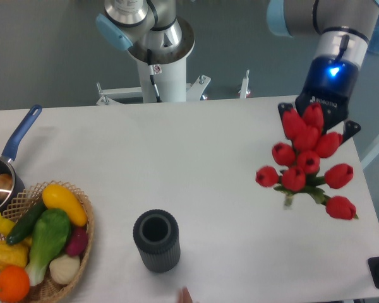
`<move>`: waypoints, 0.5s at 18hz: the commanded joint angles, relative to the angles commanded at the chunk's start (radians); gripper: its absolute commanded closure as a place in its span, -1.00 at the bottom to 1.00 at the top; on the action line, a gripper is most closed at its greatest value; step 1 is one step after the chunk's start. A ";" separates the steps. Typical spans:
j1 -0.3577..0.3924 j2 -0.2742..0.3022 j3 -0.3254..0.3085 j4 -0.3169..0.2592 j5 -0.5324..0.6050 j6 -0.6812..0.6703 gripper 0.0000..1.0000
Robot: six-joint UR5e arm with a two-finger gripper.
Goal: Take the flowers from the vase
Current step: 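Carry the held tulips away from the vase and lower them slightly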
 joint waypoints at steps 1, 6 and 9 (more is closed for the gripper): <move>-0.011 -0.018 -0.003 -0.002 0.055 0.043 1.00; -0.086 -0.087 -0.009 -0.026 0.328 0.074 1.00; -0.100 -0.143 -0.003 -0.032 0.502 0.190 1.00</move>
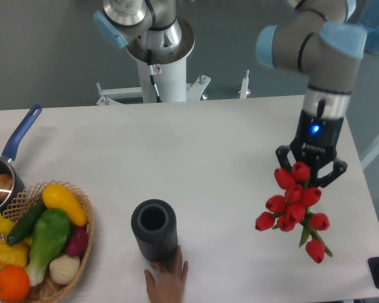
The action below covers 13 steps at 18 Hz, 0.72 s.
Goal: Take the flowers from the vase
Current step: 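Carry the held tulips away from the vase and lower them slightly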
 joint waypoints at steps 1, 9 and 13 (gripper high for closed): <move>-0.003 -0.011 0.000 -0.002 0.032 0.023 1.00; -0.083 -0.043 0.064 -0.089 0.175 0.034 1.00; -0.090 -0.048 0.080 -0.092 0.192 0.034 1.00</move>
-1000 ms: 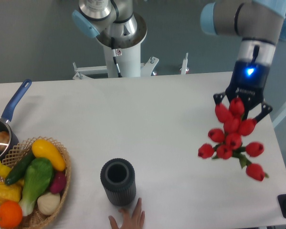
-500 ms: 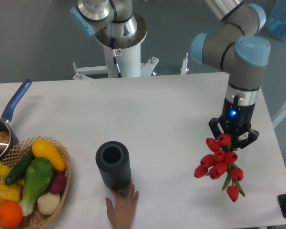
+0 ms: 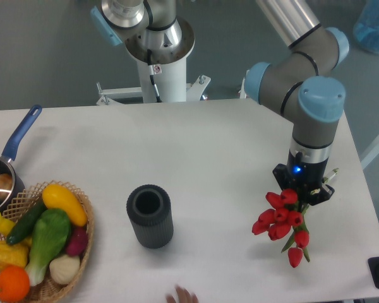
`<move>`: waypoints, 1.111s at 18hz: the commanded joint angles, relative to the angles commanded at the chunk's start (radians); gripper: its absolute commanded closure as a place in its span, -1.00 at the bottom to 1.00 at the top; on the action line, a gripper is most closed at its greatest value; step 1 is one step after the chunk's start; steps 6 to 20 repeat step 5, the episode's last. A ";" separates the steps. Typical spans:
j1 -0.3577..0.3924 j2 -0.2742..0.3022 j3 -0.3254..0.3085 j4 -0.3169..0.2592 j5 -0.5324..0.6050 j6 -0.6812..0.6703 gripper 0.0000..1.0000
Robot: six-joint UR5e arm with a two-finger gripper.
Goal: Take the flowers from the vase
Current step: 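Carry the held tulips away from the vase and lower them slightly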
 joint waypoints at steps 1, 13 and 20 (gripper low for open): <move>-0.005 -0.003 0.000 0.000 0.017 0.000 1.00; -0.026 -0.009 -0.002 0.000 0.072 -0.002 1.00; -0.026 -0.009 -0.002 0.000 0.072 -0.002 1.00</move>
